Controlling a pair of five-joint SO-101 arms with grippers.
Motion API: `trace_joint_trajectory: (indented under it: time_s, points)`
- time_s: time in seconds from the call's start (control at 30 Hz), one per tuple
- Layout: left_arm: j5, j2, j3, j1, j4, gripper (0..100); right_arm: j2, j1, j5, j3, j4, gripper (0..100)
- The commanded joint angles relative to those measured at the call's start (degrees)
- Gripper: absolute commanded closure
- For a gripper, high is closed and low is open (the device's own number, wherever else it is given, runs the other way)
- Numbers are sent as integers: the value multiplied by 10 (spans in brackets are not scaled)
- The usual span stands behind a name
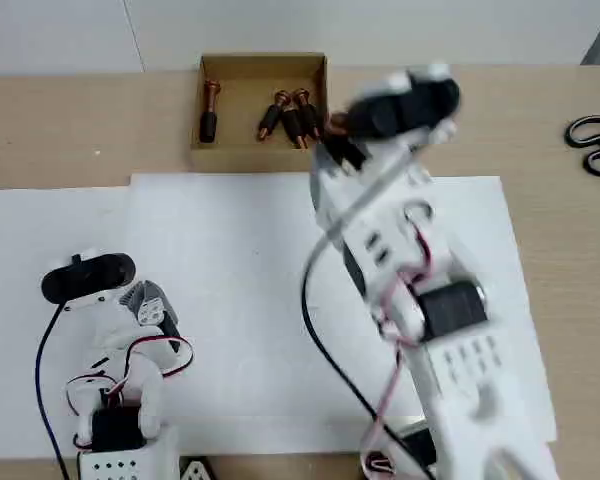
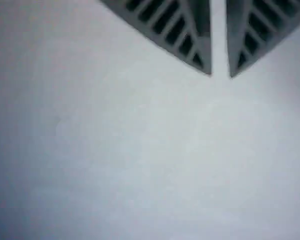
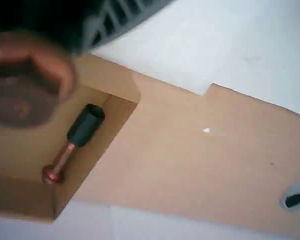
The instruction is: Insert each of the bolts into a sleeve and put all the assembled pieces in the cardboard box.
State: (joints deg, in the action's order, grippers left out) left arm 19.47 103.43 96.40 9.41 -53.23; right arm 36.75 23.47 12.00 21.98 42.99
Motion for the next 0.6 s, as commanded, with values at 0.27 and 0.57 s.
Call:
trace_joint_trajectory:
  time_s: [0.27,0.57]
  points:
    - [3,5,-2,2,12,994,-393,-7,4,-305,-22,995]
    - [3,5,-2,2,12,994,-633,-4,3,-521,-22,995]
